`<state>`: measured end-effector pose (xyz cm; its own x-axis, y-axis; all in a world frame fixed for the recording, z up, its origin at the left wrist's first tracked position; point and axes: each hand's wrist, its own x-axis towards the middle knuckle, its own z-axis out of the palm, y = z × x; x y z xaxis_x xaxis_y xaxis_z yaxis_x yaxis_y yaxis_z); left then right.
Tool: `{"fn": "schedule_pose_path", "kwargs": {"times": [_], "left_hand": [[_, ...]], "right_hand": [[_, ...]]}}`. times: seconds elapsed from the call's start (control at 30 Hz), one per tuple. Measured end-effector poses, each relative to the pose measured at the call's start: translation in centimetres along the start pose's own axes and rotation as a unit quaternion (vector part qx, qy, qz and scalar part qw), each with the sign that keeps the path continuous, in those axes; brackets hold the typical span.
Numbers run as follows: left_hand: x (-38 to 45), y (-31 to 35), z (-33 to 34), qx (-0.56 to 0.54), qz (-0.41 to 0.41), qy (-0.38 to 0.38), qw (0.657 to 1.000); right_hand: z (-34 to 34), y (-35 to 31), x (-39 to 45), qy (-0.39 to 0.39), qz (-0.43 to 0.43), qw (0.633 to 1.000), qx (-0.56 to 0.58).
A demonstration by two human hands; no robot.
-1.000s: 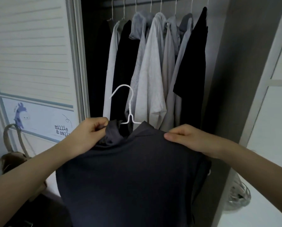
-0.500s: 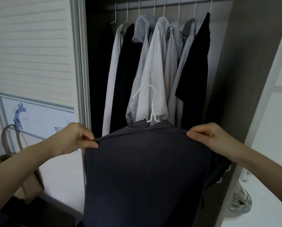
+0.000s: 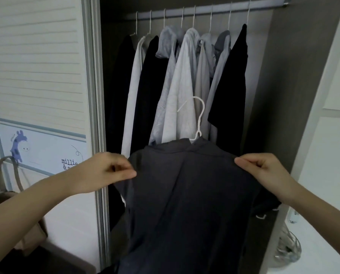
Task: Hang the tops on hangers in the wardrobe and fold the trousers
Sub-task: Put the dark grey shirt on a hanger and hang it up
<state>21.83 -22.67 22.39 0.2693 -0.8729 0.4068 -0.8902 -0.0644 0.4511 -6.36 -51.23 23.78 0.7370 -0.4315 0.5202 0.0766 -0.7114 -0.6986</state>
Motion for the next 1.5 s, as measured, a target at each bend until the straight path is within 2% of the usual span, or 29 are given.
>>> {"fn": "schedule_pose_path", "kwargs": {"times": [0.07,0.13,0.2,0.27,0.37,0.47,0.57,0.67,0.73,0.8,0.87,0.93,1.03,1.1,1.13,1.23,1.3,1.4,1.5], "left_hand": [[1.0,0.3,0.4,0.112,0.022,0.084,0.99],[2.3,1.1,1.1,0.172,0.054,0.127,0.975],[3.9,2.1,2.1,0.175,0.094,0.161,0.967],[5.4,3.1,2.7,0.14,0.088,0.151,0.975],[7.3,3.4,3.7,0.115,0.09,0.116,0.982],[8.2,2.2,3.9,0.173,0.11,0.121,0.971],[9.1,2.4,3.2,0.307,0.154,0.11,0.933],[10.2,3.7,3.0,0.402,0.177,0.105,0.892],[10.7,4.3,2.5,0.371,0.167,0.114,0.906],[11.2,4.6,1.8,0.251,0.154,0.126,0.947],[11.6,4.8,1.4,0.125,0.159,0.128,0.971],[12.2,5.6,1.2,0.042,0.17,0.117,0.978],[13.3,6.9,1.0,-0.047,0.186,0.095,0.977],[14.4,7.4,1.1,-0.09,0.195,0.088,0.973],[14.9,7.5,1.2,-0.105,0.198,0.086,0.971],[17.0,7.3,1.9,-0.086,0.204,0.09,0.971],[18.3,7.2,3.1,-0.068,0.204,0.083,0.973],[19.8,7.8,5.2,-0.069,0.206,0.033,0.976],[21.8,8.8,6.5,0.048,0.259,0.014,0.965]], "right_hand": [[-0.1,-0.6,-0.2,0.001,0.004,0.998,0.066],[-0.1,-1.1,-0.3,-0.02,0.004,0.994,0.104],[-0.1,-1.7,-0.5,-0.041,0.003,0.992,0.116],[0.1,-2.2,-0.6,-0.036,-0.009,0.995,0.092],[-0.4,-2.4,-0.6,0.055,-0.056,0.997,-0.023],[-1.9,-2.4,-1.0,0.143,-0.123,0.961,-0.202],[-3.4,-3.1,-2.2,0.116,-0.137,0.928,-0.328],[-4.0,-3.6,-3.4,0.034,-0.174,0.898,-0.402],[-3.8,-3.8,-4.3,-0.066,-0.131,0.907,-0.394],[-3.7,-4.1,-4.9,-0.128,-0.061,0.918,-0.37],[-4.3,-4.9,-4.7,-0.057,-0.034,0.931,-0.36],[-4.4,-5.7,-3.9,0.013,-0.033,0.931,-0.364],[-2.6,-6.6,-2.4,-0.029,0.004,0.92,-0.39],[-2.0,-6.9,-1.6,-0.04,0.021,0.94,-0.34],[-2.0,-7.3,-1.3,-0.043,0.048,0.959,-0.276],[-2.9,-9.1,-1.1,-0.026,0.136,0.988,-0.073],[-4.2,-10.3,-1.2,-0.008,0.154,0.988,-0.023],[-6.6,-13.1,-1.0,-0.006,0.168,0.983,-0.068],[-9.1,-16.5,-0.6,0.005,0.202,0.967,-0.158]]}}
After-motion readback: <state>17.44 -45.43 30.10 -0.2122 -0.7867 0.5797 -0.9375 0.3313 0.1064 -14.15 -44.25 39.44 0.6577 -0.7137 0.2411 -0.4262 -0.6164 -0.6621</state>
